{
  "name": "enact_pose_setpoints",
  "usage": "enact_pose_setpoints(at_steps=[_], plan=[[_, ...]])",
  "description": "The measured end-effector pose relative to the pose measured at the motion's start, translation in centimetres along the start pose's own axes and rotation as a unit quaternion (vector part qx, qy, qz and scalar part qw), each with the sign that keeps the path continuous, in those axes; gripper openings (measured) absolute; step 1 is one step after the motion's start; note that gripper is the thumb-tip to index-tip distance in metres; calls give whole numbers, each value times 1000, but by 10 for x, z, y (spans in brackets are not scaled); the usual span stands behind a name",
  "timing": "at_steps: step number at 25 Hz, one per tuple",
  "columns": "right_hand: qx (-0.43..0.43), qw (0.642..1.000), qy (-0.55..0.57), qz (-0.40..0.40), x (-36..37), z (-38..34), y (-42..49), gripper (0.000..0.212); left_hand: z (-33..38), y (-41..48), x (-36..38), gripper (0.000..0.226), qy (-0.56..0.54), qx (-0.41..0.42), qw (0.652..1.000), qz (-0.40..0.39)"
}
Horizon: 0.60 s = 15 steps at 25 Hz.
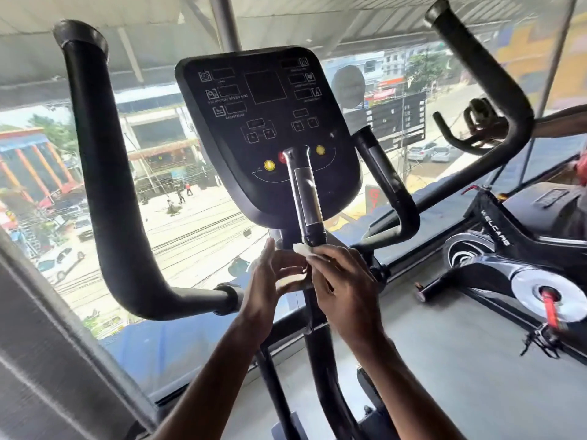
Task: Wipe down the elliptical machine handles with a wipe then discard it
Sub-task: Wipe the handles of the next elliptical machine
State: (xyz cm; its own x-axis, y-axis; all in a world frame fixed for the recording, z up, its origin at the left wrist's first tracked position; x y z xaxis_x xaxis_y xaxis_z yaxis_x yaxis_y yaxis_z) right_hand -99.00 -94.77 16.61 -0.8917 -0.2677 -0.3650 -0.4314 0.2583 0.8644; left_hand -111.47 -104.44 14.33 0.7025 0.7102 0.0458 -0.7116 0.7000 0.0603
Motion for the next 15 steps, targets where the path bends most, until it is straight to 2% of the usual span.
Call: enact_pose_setpoints(at_steps=[3,4,6,8,11,15], plan=[[127,969,149,149,-17,31,-2,12,11,4,3,48,17,11,1000,0],[138,961,176,163,-17,35,5,11,14,7,4,42,13,18,1000,0],[119,974,159,113,-8,25,25,12,23,14,9,34,10,34,999,-13],[86,990,95,64,-2,7,41,14,30,21,16,27,0,39,999,-23],[63,996,39,58,-3,6,66,15,33,27,19,18,-28,16,999,-10],[30,999,3,31,1,-1,93,19,38,34,17,21,-32,15,999,-3]])
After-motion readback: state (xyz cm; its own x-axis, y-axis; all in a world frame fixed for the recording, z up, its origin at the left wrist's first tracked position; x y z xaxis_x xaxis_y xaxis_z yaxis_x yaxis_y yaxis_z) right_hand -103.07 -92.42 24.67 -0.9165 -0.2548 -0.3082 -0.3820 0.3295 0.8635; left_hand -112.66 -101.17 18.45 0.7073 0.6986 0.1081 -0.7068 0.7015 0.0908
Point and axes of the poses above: each hand's wrist, its own y-axis towards the middle knuckle, its own x-axis out of the palm, z = x × y, the point moved 8 cm from there along y, towards the middle knuckle, and after that the axes turned 12 degrees about -z, right-handed, at the moved point
